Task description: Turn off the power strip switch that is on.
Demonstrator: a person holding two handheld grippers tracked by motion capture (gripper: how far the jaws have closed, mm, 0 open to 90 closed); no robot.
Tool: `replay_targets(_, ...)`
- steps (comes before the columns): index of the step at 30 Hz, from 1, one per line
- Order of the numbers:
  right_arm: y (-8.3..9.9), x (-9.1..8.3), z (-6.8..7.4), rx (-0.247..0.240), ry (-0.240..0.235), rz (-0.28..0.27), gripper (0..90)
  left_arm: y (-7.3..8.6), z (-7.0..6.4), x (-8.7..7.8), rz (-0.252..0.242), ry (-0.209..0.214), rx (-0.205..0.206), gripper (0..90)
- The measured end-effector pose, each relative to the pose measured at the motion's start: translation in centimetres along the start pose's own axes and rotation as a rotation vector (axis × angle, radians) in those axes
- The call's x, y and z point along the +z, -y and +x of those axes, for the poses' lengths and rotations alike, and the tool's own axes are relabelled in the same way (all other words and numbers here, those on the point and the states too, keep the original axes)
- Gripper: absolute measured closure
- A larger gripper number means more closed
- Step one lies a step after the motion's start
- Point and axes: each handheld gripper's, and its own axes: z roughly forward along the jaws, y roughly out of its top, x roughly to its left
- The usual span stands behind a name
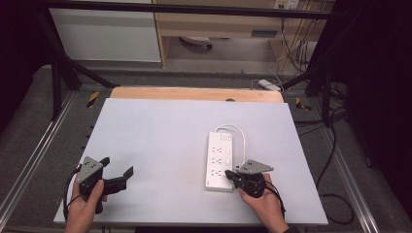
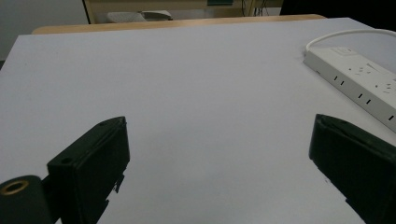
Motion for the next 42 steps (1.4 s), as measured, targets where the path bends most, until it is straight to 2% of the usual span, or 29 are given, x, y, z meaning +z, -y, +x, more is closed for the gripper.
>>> replay_targets(42,0.21,0.15,0.14,0.008,-0.022,0.001,90.0,0.02,0.01,0.02,0.003,0.001,-0.004,5.4)
